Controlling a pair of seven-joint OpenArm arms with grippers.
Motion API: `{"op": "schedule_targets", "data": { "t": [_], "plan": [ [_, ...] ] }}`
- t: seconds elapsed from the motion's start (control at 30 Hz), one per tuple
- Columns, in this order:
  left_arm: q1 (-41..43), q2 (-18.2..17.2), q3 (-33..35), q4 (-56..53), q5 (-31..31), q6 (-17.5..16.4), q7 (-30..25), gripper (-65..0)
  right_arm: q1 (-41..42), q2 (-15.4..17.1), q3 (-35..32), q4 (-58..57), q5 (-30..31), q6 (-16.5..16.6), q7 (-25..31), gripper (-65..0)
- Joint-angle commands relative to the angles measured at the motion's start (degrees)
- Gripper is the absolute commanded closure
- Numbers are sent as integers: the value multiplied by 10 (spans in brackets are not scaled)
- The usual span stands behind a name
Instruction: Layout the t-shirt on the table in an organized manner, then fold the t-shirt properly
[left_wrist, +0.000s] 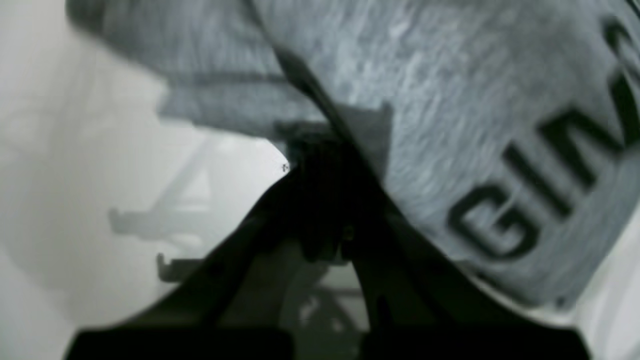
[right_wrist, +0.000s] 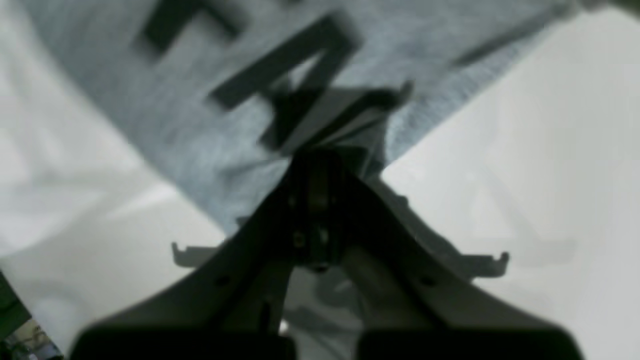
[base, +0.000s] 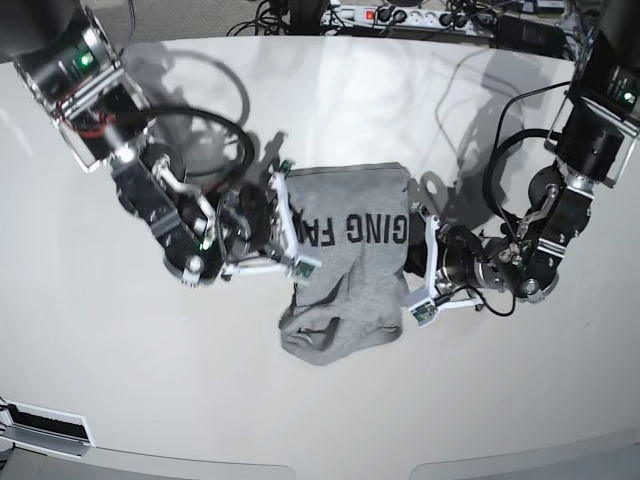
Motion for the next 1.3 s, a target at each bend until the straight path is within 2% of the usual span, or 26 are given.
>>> {"op": "schedule_targets", "data": {
  "t": [0.0, 0.07, 0.13, 0.2, 0.27, 0.3, 0.37, 0.47, 0.53, 0.6, 0.8, 0.83, 0.93, 1.17, 1.27],
  "plan": [
    [-21, 3, -3, 10, -13, -2, -13, 0, 4, 2, 14, 26, -2, -8, 7, 0],
    [-26, 3, -3, 12, -20, -6, -1, 0, -19, -2, 38, 56, -17, -16, 7, 0],
    [-29, 2, -8, 17, -32, -9, 30, 0, -38, -3, 71, 79, -38, -41, 7, 0],
    [-34, 0, -17, 28, -71, -17, 76, 0, -50, -3, 120, 101, -46, -64, 7, 0],
    [-38, -8, -37, 46, -122, -32, 109, 0, -59, -3, 179, 123, -24, -68, 7, 0],
    [-38, -12, -50, 58, -149, -36, 120, 0, -61, -3, 209, 134, 3, -60, 6, 0],
    [-36, -21, -88, 83, -210, -36, 149, 0, -67, -3, 268, 149, 79, -13, 4, 0],
    [-12, -26, -159, 118, -316, -36, 223, 0, -91, -3, 355, 170, 229, 107, -20, 0],
    [20, -26, -207, 146, -377, -36, 266, 0, -116, -3, 408, 184, 345, 112, -64, 0],
    [57, -26, -247, 180, -410, -36, 296, 0, -140, -3, 452, 195, 434, 112, -116, 0],
    [190, -36, -331, 326, -442, -36, 319, 0, -212, -3, 543, 275, 571, 112, -268, 0],
    [214, -39, -341, 353, -442, -36, 320, 0, -226, -3, 557, 299, 585, 112, -285, 0],
    [285, -50, -365, 431, -442, -36, 323, 0, -276, -3, 599, 373, 614, 112, -285, 0],
    [433, -91, -434, 574, -473, -36, 355, 0, -424, -3, 715, 492, 614, 112, -285, 0],
    [502, -94, -480, 615, -487, -34, 378, 0, -500, -3, 749, 516, 614, 112, -285, 0]
  ]
}}
